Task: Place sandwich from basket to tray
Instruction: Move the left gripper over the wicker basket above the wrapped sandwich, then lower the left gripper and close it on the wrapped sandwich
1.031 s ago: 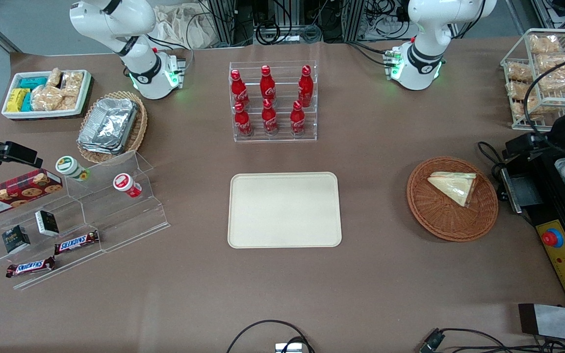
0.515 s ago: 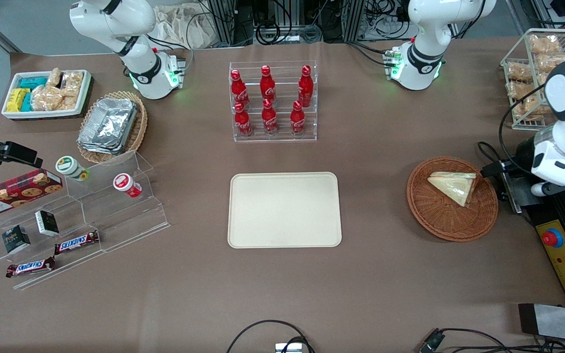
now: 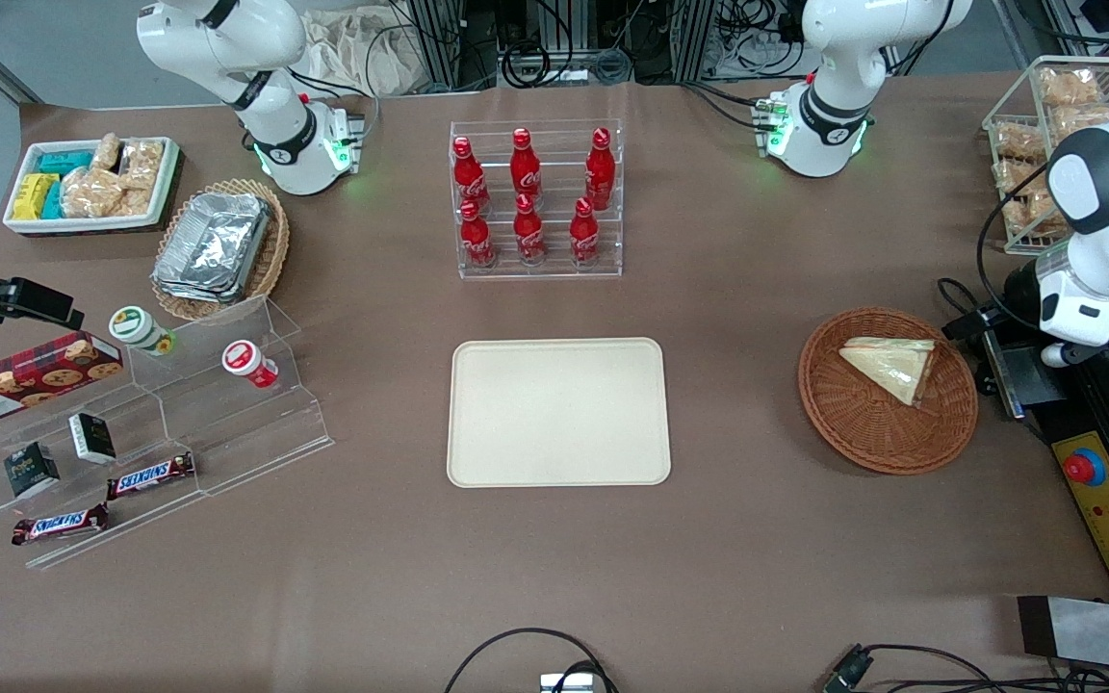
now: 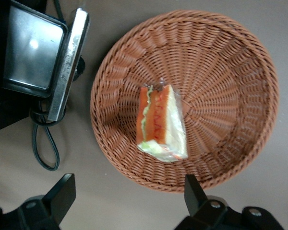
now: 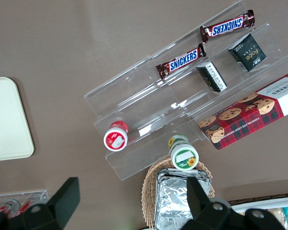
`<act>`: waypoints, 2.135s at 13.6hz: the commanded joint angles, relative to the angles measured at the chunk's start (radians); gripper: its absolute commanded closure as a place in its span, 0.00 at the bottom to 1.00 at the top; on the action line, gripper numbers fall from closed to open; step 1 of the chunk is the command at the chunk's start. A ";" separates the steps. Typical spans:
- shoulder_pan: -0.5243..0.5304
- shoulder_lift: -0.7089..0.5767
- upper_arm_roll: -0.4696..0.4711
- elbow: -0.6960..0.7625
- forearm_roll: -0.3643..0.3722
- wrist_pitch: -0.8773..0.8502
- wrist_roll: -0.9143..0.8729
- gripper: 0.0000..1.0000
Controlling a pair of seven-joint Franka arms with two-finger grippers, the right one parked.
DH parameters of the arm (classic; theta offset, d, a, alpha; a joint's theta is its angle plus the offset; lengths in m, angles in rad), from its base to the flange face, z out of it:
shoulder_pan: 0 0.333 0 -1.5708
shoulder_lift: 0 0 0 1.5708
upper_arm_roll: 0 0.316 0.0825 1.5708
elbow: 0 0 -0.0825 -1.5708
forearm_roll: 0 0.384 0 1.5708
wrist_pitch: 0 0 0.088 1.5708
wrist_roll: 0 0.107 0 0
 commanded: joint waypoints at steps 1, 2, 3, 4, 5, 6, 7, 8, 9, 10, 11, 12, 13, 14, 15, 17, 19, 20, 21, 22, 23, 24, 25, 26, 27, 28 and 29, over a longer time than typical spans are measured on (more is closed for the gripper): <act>0.025 -0.038 -0.008 -0.080 -0.049 0.080 -0.020 0.00; 0.025 -0.038 -0.008 -0.104 -0.076 0.114 -0.022 0.00; 0.025 -0.037 -0.008 -0.126 -0.096 0.148 -0.023 0.00; 0.025 -0.035 -0.010 -0.144 -0.118 0.178 -0.023 0.00; 0.023 -0.032 -0.010 -0.160 -0.138 0.206 -0.025 0.00; 0.023 -0.028 -0.011 -0.172 -0.150 0.228 -0.025 0.00; 0.019 -0.023 -0.011 -0.183 -0.163 0.252 -0.025 0.00; 0.014 -0.015 -0.014 -0.196 -0.175 0.283 -0.028 0.00; 0.011 -0.003 -0.014 -0.209 -0.186 0.317 -0.033 0.00; 0.009 0.011 -0.019 -0.219 -0.195 0.349 -0.033 0.00; 0.006 0.024 -0.020 -0.226 -0.202 0.378 -0.033 0.00; -0.007 0.040 -0.019 -0.229 -0.206 0.401 -0.033 0.00; -0.017 0.051 -0.019 -0.233 -0.210 0.426 -0.039 0.00; -0.021 0.067 -0.020 -0.235 -0.218 0.447 -0.048 0.00; -0.035 0.080 -0.020 -0.235 -0.219 0.467 -0.053 0.00; -0.041 0.101 -0.020 -0.235 -0.221 0.495 -0.059 0.00; -0.049 0.123 -0.020 -0.236 -0.225 0.525 -0.060 0.00; -0.059 0.135 -0.020 -0.238 -0.233 0.545 -0.060 0.00; -0.063 0.140 -0.019 -0.244 -0.235 0.559 -0.060 0.00; -0.064 0.144 -0.020 -0.244 -0.235 0.567 -0.059 0.00; -0.064 0.146 -0.019 -0.244 -0.235 0.568 -0.059 0.02; -0.064 0.147 -0.020 -0.244 -0.233 0.568 -0.059 0.08; -0.064 0.147 -0.019 -0.244 -0.233 0.568 -0.059 0.14; -0.064 0.147 -0.020 -0.244 -0.233 0.568 -0.059 0.27; -0.064 0.147 -0.019 -0.244 -0.233 0.568 -0.059 0.47; -0.066 0.147 -0.020 -0.244 -0.233 0.568 -0.057 0.62; -0.069 0.146 -0.020 -0.244 -0.233 0.568 -0.056 0.73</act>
